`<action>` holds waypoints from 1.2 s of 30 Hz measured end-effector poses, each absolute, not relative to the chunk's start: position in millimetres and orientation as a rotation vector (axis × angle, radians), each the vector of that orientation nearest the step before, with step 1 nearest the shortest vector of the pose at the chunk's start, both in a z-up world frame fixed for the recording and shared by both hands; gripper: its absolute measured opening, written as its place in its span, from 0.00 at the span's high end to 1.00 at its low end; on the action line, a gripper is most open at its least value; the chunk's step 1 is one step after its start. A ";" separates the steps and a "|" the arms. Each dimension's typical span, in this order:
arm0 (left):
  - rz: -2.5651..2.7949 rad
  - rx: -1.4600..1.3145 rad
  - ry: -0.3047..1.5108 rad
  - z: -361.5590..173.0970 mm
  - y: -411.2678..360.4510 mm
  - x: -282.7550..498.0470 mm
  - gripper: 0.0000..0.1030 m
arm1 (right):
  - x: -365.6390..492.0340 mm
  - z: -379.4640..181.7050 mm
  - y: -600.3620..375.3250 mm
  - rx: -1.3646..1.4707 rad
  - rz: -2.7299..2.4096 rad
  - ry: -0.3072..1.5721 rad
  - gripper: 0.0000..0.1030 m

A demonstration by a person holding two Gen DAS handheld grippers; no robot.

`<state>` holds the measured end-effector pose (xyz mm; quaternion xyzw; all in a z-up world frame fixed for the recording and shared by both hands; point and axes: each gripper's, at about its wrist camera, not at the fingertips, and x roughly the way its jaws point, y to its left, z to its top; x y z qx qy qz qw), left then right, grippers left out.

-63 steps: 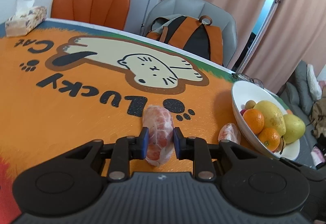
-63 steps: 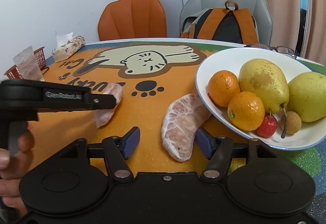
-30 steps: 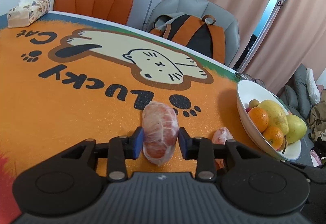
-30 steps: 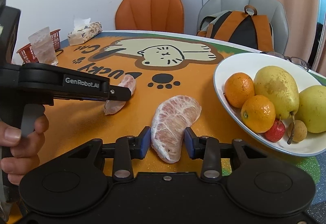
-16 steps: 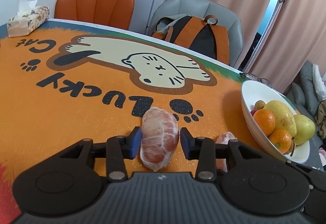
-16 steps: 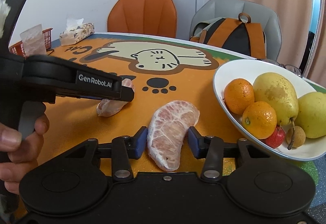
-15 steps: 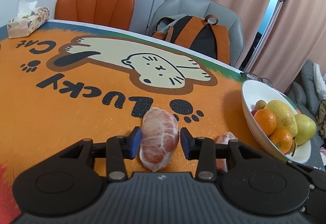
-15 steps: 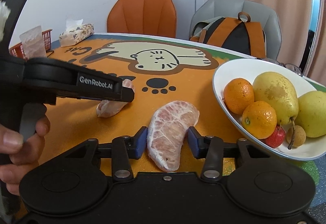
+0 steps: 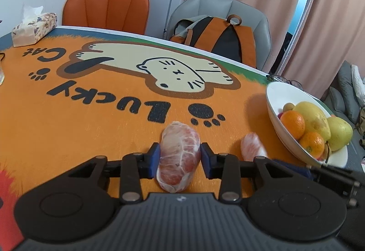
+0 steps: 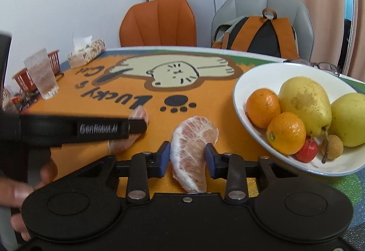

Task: Organize fruits
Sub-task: 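Close the right tool on the second pomelo segment while the left tool holds its segment, then carry both pomelo segments over the white bowl and open both tools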

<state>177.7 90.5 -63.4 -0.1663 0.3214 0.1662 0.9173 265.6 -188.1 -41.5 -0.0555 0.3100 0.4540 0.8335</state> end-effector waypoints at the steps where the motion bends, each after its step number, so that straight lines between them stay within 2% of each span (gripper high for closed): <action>1: 0.343 -0.343 0.662 -63.2 89.9 175.6 0.65 | 265.7 -40.6 -189.0 -0.113 0.964 0.657 0.75; 3: 0.346 -0.345 0.664 -62.6 88.9 171.9 0.65 | 266.5 -41.0 -189.6 -0.109 0.974 0.665 0.75; 5: 0.346 -0.338 0.647 -59.5 86.9 166.9 0.73 | 265.7 -41.0 -189.2 -0.112 0.974 0.663 0.75; 8: 0.341 -0.337 0.640 -52.7 84.5 161.9 0.78 | 266.1 -39.4 -191.4 -0.088 0.987 0.673 0.76; 25: 0.331 -0.415 0.623 -43.1 99.1 148.0 0.87 | 278.3 -25.0 -216.1 0.053 1.011 0.669 0.81; 36: 0.306 -0.420 0.599 -26.8 97.2 149.1 0.88 | 295.2 -8.4 -237.1 0.138 0.988 0.628 0.81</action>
